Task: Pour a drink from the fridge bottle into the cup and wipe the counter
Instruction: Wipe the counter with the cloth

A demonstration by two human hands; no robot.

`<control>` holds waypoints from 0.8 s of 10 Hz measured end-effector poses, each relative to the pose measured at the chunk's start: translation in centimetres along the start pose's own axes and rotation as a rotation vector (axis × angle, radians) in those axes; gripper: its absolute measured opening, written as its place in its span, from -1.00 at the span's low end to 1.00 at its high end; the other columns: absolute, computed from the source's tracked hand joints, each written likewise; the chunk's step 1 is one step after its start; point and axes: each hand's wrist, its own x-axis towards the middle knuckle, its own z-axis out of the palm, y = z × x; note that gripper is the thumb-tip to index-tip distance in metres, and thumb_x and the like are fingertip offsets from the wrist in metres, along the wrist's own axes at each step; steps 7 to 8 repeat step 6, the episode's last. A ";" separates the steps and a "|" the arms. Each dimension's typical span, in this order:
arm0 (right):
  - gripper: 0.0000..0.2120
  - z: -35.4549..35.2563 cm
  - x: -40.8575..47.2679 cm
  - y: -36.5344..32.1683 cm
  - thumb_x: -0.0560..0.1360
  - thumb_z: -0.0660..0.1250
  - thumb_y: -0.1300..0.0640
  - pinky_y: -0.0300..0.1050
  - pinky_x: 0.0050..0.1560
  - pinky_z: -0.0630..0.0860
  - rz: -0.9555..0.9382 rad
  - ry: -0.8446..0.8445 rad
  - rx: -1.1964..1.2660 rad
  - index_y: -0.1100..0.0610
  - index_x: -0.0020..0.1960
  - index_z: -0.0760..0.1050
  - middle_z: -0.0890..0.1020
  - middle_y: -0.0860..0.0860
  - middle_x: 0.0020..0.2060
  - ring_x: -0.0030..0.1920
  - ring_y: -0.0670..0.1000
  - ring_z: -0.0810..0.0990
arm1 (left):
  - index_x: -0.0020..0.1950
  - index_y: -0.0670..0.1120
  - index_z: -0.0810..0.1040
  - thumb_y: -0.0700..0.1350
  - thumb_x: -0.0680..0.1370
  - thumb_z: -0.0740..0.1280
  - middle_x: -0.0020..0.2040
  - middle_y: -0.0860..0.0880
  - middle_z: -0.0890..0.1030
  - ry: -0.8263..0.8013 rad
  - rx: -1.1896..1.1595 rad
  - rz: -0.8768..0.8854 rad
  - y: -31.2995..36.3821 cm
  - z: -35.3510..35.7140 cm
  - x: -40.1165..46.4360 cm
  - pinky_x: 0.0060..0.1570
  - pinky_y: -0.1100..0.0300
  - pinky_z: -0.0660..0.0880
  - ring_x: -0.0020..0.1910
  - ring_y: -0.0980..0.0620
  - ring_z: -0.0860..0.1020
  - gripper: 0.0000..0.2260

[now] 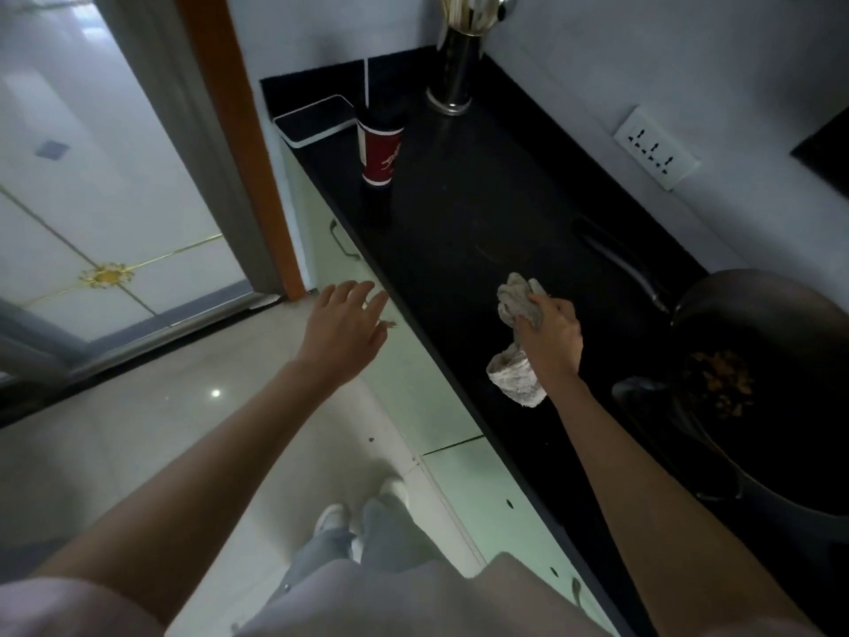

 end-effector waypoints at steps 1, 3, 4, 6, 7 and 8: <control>-0.62 1.0 0.5 0.9 0.53 0.33 0.07 -0.11 -0.04 0.41 0.041 -0.092 -0.073 0.00 0.34 0.43 0.41 0.09 0.27 0.17 0.17 0.48 | 0.35 -0.16 0.46 -0.05 0.56 0.30 0.32 -0.21 0.50 -0.014 -0.008 -0.024 -0.3 0.3 0.0 0.29 -0.15 0.37 0.30 -0.23 0.44 -0.62; -0.53 1.3 0.2 2.5 0.53 0.31 -0.05 -0.10 0.11 0.39 0.053 -0.242 -0.160 -0.02 0.40 0.33 0.39 0.10 0.32 0.26 0.14 0.42 | 0.38 -0.14 0.44 -0.04 0.58 0.28 0.37 -0.19 0.46 -0.025 -0.022 -0.025 -0.6 0.3 -0.6 0.34 -0.14 0.33 0.35 -0.21 0.40 -0.61; -0.55 0.1 -1.1 1.4 0.54 0.30 -0.02 0.07 0.26 0.39 0.051 -0.189 -0.074 0.06 0.39 0.36 0.41 0.12 0.32 0.30 0.16 0.39 | 0.39 -0.14 0.42 -0.03 0.59 0.26 0.37 -0.19 0.45 -0.025 -0.009 0.007 -0.7 -0.1 -0.9 0.34 -0.12 0.31 0.36 -0.20 0.40 -0.60; -0.62 -1.2 -4.8 -0.2 0.58 0.25 0.01 0.01 0.27 0.43 -0.076 -0.020 -0.103 0.10 0.36 0.42 0.42 0.13 0.31 0.32 0.14 0.38 | 0.42 -0.11 0.38 0.01 0.60 0.21 0.40 -0.15 0.42 -0.033 0.010 0.072 -0.8 -0.5 -2.0 0.37 -0.08 0.30 0.38 -0.17 0.37 -0.59; -0.62 -1.2 -4.8 -0.2 0.58 0.25 0.01 0.01 0.27 0.43 -0.076 -0.020 -0.103 0.10 0.36 0.42 0.42 0.13 0.31 0.32 0.14 0.38 | 0.42 -0.11 0.38 0.01 0.60 0.21 0.40 -0.15 0.42 -0.033 0.010 0.072 -0.8 -0.5 -2.0 0.37 -0.08 0.30 0.38 -0.17 0.37 -0.59; -0.62 -1.2 -4.8 -0.2 0.58 0.25 0.01 0.01 0.27 0.43 -0.076 -0.020 -0.103 0.10 0.36 0.42 0.42 0.13 0.31 0.32 0.14 0.38 | 0.42 -0.11 0.38 0.01 0.60 0.21 0.40 -0.15 0.42 -0.033 0.010 0.072 -0.8 -0.5 -2.0 0.37 -0.08 0.30 0.38 -0.17 0.37 -0.59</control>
